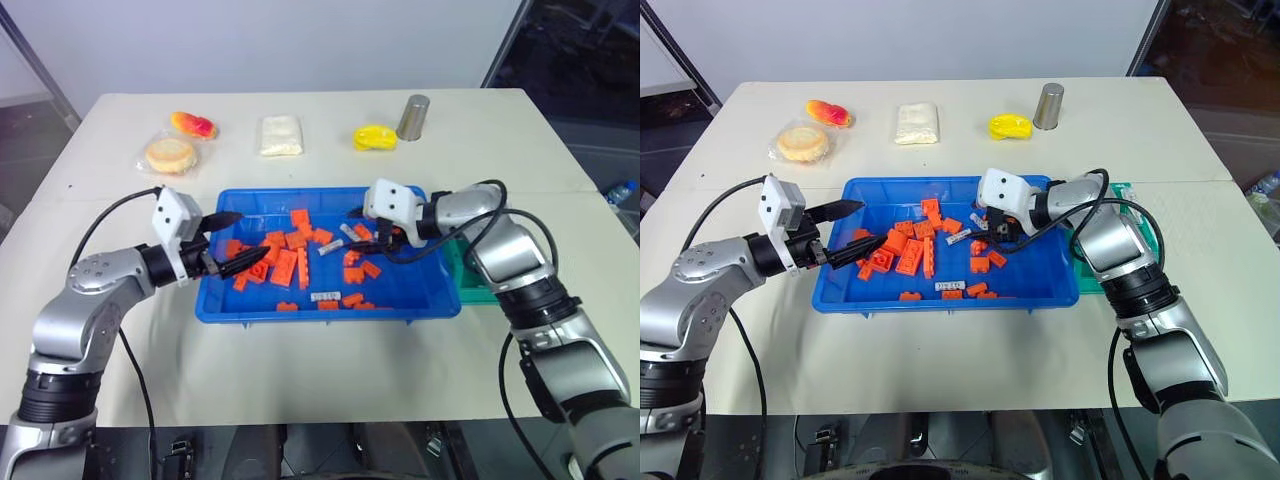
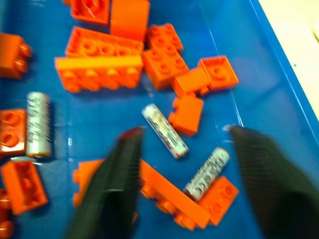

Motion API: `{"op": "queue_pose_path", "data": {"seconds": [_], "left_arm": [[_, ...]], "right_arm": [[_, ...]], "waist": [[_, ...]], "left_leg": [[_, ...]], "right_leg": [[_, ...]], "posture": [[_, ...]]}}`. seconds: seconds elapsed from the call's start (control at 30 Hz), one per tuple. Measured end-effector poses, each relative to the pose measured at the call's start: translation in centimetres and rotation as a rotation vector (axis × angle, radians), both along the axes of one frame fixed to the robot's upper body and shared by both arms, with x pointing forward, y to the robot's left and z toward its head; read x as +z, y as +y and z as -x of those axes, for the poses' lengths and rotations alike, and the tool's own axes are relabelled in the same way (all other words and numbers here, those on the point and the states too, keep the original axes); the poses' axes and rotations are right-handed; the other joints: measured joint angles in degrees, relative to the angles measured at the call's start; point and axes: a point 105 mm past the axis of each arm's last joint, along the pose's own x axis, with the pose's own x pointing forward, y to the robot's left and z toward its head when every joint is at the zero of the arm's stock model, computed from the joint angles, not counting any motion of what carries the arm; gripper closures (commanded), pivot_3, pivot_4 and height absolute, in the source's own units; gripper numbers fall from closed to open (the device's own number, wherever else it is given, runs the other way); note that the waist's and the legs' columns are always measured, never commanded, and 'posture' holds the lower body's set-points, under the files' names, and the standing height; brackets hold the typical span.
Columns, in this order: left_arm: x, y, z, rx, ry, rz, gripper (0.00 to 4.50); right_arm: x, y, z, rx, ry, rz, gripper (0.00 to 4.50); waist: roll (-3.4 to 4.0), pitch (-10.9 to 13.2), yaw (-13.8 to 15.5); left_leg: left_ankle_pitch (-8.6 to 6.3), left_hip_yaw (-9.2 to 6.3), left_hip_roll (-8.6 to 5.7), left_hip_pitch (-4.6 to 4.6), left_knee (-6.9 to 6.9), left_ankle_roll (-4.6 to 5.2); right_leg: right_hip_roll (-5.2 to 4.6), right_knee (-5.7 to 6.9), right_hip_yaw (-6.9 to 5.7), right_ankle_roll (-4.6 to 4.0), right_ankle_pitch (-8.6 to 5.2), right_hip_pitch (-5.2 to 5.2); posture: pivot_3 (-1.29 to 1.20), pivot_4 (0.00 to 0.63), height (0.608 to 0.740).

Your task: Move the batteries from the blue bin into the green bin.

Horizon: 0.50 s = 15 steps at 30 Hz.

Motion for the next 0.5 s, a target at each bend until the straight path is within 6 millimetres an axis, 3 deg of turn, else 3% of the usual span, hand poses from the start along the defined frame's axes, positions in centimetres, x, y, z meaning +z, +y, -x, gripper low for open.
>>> {"op": "queue_pose_path", "data": {"seconds": [0.3, 0.5], "left_arm": [[0.1, -0.1, 0.0, -0.006, -0.003, 0.0, 0.0], [0.0, 0.0, 0.1, -0.003, 0.003, -0.001, 0.0]], "right_arm": [[-0.1, 2.2, 0.4, 0.034, 0.0, -0.048, 0.8], [-0.8, 2.7, 1.9, 0.11, 0.071, -0.032, 0.8]], "waist": [[0.0, 0.0, 0.0], [-0.01, 0.0, 0.2]], "left_leg": [[0.0, 0.0, 0.0, 0.0, -0.01, 0.0], [0.0, -0.01, -0.01, -0.01, 0.0, 0.0]], "right_leg": [[0.02, 0.0, 0.0, 0.0, 0.0, -0.02], [-0.02, -0.01, 0.0, 0.0, 0.0, 0.0]], "posture": [[0.0, 0.15, 0.74], [0.0, 0.15, 0.74]]}}
